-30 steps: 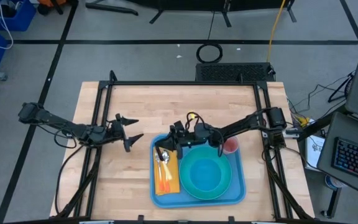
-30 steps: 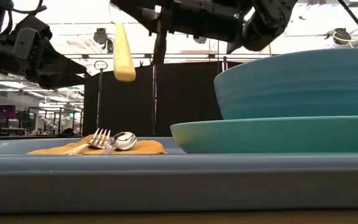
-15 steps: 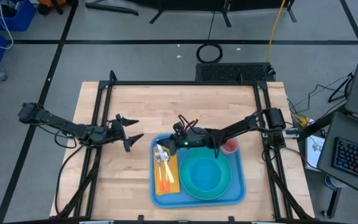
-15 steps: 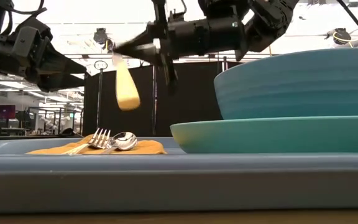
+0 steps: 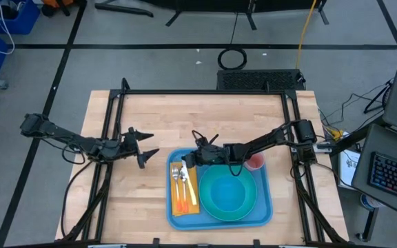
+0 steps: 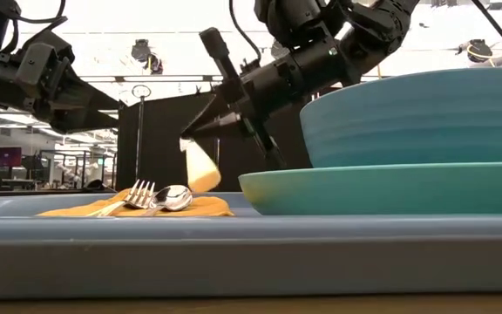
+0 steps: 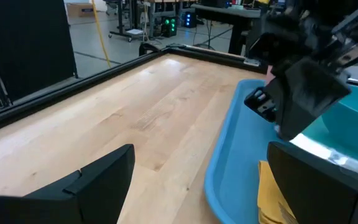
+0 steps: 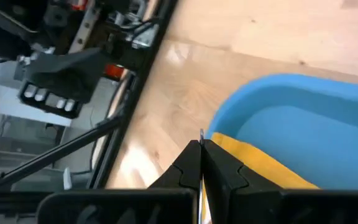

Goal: Set up tray
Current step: Put the light yellow knife on the yellow napkin to the right of the orange spoon

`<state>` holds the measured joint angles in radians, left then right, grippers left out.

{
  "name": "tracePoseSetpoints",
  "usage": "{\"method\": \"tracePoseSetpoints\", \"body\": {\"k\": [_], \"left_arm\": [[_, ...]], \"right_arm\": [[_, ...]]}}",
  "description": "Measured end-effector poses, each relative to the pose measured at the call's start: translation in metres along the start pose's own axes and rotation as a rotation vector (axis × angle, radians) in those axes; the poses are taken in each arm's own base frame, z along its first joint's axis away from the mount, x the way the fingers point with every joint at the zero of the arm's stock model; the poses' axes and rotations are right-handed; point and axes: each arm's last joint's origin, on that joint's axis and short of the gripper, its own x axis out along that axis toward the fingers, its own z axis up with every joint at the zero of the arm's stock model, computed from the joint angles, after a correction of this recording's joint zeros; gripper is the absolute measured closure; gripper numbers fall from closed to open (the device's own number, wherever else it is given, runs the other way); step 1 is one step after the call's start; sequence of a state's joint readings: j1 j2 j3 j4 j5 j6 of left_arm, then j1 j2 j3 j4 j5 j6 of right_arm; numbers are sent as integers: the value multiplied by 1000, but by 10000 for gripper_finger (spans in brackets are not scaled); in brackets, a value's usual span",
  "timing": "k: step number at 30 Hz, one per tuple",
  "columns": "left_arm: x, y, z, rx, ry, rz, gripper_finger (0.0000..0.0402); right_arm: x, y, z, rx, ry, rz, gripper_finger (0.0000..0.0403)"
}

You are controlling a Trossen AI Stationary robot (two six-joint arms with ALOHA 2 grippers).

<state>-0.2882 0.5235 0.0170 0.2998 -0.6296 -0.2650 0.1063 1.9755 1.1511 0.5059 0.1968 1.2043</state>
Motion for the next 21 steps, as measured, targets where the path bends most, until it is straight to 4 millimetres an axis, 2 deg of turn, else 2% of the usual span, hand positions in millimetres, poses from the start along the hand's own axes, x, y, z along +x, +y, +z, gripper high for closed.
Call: {"method": "tracePoseSetpoints", "body": {"k": [21], "left_arm": [[0,1,-3,9,28,8,34]], "right_arm": [[-4,-6,-18,54,-15,-131,403]]}}
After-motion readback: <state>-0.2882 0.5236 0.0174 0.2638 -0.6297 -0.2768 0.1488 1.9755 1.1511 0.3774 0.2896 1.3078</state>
